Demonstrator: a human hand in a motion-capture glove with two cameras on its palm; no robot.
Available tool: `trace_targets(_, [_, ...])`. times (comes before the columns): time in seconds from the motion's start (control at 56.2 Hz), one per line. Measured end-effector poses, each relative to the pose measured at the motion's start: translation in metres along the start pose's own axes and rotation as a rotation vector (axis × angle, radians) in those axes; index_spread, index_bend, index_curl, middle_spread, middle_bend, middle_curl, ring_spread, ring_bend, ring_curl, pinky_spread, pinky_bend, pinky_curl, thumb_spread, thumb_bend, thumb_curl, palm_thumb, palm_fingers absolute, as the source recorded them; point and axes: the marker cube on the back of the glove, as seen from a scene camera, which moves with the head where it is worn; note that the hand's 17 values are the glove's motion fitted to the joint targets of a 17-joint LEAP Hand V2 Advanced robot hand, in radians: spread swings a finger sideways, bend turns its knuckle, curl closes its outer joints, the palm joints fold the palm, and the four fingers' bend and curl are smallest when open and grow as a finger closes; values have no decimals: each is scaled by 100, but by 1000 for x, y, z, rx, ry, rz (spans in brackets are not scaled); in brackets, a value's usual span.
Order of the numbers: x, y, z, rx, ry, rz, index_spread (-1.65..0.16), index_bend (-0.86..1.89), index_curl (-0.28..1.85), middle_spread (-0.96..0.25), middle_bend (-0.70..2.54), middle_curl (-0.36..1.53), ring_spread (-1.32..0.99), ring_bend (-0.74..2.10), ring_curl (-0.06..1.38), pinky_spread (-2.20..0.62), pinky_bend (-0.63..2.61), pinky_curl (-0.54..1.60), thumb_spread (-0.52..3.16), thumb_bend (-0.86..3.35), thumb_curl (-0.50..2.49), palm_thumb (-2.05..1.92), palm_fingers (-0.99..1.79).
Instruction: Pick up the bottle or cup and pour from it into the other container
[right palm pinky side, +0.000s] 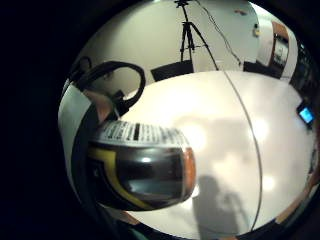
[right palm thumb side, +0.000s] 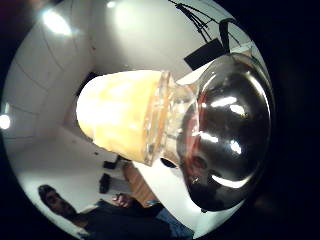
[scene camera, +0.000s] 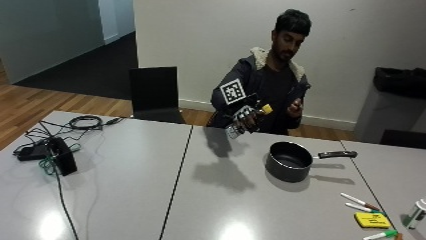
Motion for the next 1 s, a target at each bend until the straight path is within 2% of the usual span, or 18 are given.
trace_targets(0.089, [-26,-2,11,1,94,-19,-30,17,43,-24,48,49,-22,63,42,-18,40,37,42,-3,65,107,127])
trace_targets(0.178, [-45,-2,24,82,197,-121,-30,17,43,-24,48,48,-22,61,42,-18,38,36,42,-3,65,108,127])
trace_targets(0.267, [-67,2,35,77,289,-25,-30,18,44,-25,48,48,-22,61,42,-16,36,36,42,-3,66,109,126])
trace_targets(0.374, [-80,-3,49,54,468,-236,-31,18,44,-25,48,48,-23,59,41,-14,33,35,42,-3,65,110,124])
trace_targets(0.409, [-88,-1,57,51,533,-230,-31,18,44,-25,48,49,-23,59,41,-13,31,35,42,-3,65,110,124])
trace_targets(0.463, [-100,4,68,60,617,-140,-31,18,45,-25,48,49,-23,58,41,-12,28,35,43,-3,65,110,123])
trace_targets(0.569, [-104,1,83,57,810,-383,-32,19,46,-26,48,48,-23,56,41,-10,24,34,44,-3,65,111,123])
trace_targets(0.818, [-111,6,114,82,1193,-514,-32,19,46,-27,48,49,-23,54,41,-5,17,33,45,-3,65,111,121])
trace_targets(0.996, [-114,20,129,80,1266,-552,-34,20,48,-28,48,49,-25,53,41,-3,16,31,50,-4,64,108,119])
